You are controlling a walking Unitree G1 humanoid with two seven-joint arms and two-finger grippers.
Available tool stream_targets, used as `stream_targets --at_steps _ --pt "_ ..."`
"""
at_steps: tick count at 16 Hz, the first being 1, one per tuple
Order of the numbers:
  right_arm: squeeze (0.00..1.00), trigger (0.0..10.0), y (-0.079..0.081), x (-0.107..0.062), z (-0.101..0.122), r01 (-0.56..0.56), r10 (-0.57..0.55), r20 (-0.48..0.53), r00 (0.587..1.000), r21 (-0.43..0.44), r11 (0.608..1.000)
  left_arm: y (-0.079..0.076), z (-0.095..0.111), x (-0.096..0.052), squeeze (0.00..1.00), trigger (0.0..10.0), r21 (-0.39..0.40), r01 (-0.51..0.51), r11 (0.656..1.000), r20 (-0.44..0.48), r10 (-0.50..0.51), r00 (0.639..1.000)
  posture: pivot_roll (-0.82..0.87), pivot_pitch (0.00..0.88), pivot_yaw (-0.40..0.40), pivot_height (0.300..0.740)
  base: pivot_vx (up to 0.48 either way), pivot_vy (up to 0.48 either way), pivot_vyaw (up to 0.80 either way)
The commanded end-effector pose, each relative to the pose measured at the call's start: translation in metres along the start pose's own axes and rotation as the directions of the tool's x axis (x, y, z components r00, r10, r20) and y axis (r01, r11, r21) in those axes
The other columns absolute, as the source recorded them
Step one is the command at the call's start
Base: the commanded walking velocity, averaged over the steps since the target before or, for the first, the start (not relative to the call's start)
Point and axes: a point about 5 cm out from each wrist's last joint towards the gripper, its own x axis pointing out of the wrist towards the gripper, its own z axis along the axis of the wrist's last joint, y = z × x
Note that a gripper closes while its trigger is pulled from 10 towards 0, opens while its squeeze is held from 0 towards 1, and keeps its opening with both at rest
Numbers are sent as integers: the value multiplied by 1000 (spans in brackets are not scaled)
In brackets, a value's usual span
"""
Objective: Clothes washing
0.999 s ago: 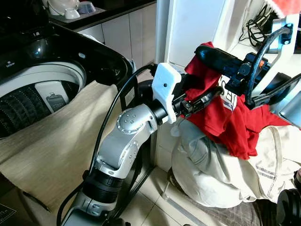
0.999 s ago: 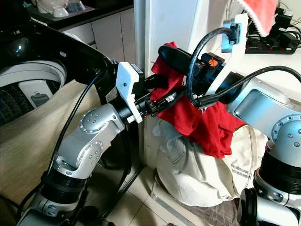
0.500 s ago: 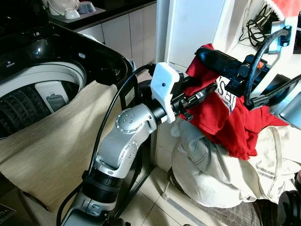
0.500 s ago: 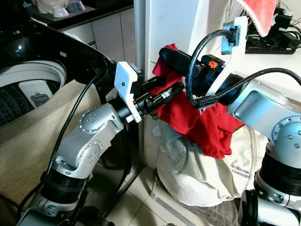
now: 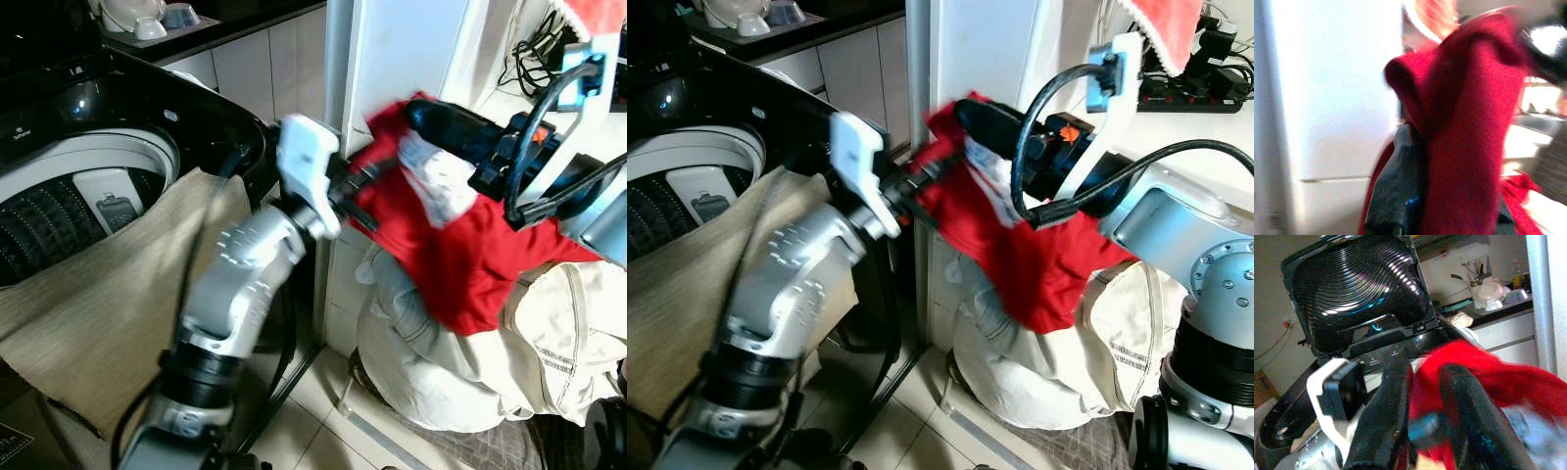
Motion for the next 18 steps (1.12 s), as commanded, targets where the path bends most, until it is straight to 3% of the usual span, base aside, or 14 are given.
stream_targets --at_steps 1,2,3,4,5,8,9,12,13,14,15,16,17,18 --pt "1000 10000 0 -4 2 18 -18 -1 1000 -15 1000 16 15 -1 0 0 54 -69 996 48 66 997 -96 0 16 740 0 0 0" --pt "0 10000 0 -5 1 19 -19 -8 1000 -24 1000 44 35 -7 0 0 149 -177 973 91 165 982 -93 0 15 740 0 0 0" --pt "0 10000 1 -6 0 13 -13 -8 1000 -37 999 80 73 -15 0 0 279 -337 899 191 292 937 -88 0 15 740 0 0 0" --pt "0 10000 1 -6 0 12 -12 -10 1000 -40 999 93 93 -19 0 0 327 -407 853 246 339 908 -88 0 15 740 0 0 0" --pt "0 10000 3 -6 -2 7 -7 -14 1000 -47 999 118 139 -31 0 0 414 -570 709 383 433 816 -85 0 16 740 0 0 0" --pt "0 10000 5 -4 -4 -4 3 -19 1000 -58 998 143 215 -61 0 0 564 -742 363 570 478 668 -81 0 17 740 0 0 0" --pt "0 10000 6 -3 -6 -3 1 -35 999 -74 997 150 215 -64 0 0 641 -707 297 526 501 687 -73 0 19 740 0 0 0" --pt "0 10000 14 3 -19 -28 5 -131 991 -172 985 173 178 -69 0 0 748 -628 217 392 618 681 -78 0 20 740 0 0 0" --pt "0 10000 23 8 -33 -74 34 -191 981 -205 976 192 147 -78 0 4471 844 -520 128 285 715 638 -80 0 20 740 0 0 0" --pt "0 10000 25 10 -38 -81 36 -210 977 -210 974 203 123 -83 0 10000 892 -418 171 139 777 614 -82 0 20 740 0 0 0" --pt "0 10000 27 11 -44 -89 36 -235 971 -217 972 211 88 -96 0 10000 905 -306 295 -82 828 555 -83 0 23 740 0 0 0" --pt "0 10000 28 11 -48 -95 37 -253 967 -222 970 214 68 -106 0 10000 878 -289 382 -203 843 498 -83 0 23 740 0 0 0" --pt "0 10000 29 11 -50 -103 40 -267 963 -225 969 216 58 -115 63 10000 852 -293 434 -275 848 454 -83 0 23 740 0 0 0" --pt "0 10000 30 11 -53 -113 46 -280 959 -226 968 216 50 -125 1000 10000 821 -277 499 -368 834 411 -83 0 23 740 0 0 0"
